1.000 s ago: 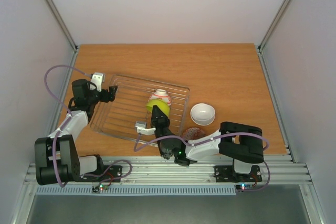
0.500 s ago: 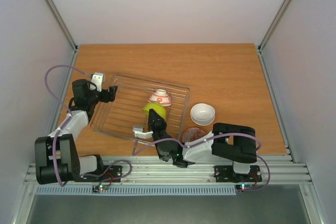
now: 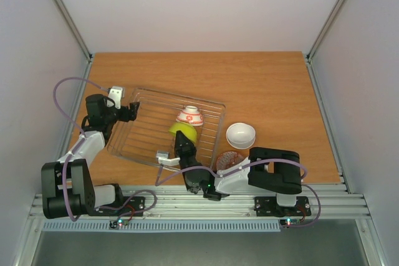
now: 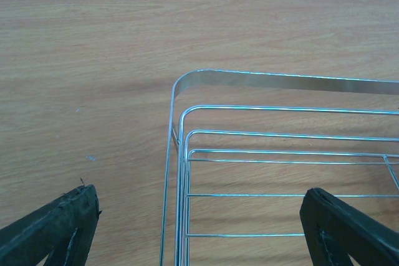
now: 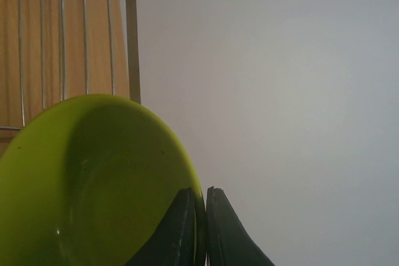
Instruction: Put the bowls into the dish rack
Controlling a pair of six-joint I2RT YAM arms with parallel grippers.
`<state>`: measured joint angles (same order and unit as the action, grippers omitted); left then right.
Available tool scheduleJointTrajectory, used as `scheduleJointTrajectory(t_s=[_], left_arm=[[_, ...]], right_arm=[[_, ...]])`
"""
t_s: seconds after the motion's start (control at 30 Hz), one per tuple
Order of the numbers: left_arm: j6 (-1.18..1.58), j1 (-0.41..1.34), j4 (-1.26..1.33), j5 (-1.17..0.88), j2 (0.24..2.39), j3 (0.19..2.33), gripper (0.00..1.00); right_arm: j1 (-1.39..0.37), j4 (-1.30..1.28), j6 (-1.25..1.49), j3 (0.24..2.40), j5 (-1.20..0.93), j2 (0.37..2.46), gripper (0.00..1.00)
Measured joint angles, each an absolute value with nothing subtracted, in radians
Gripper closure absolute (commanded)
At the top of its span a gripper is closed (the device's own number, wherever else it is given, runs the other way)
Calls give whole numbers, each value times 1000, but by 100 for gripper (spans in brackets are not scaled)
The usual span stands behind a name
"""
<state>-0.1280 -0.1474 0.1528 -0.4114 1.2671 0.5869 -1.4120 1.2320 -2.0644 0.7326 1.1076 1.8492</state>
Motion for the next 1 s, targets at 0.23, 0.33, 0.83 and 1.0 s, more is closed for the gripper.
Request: scheduleJointTrajectory(t_s=[0.23, 0.33, 0.83, 1.0], left_arm=[[-128, -147, 153, -411, 1267, 587, 11], [-128, -147, 153, -411, 1267, 587, 11], [-128, -147, 153, -411, 1267, 587, 11], [-128, -147, 153, -411, 1267, 587, 11]], right_arm=[[-1443, 1232, -2061, 732, 1132, 1862, 86], [-1460, 1229, -2059, 727, 1146, 1876, 81], [-1521, 1238, -2027, 723, 1207, 1882, 27], [-1548, 1236, -2022, 723, 1224, 1867, 22]])
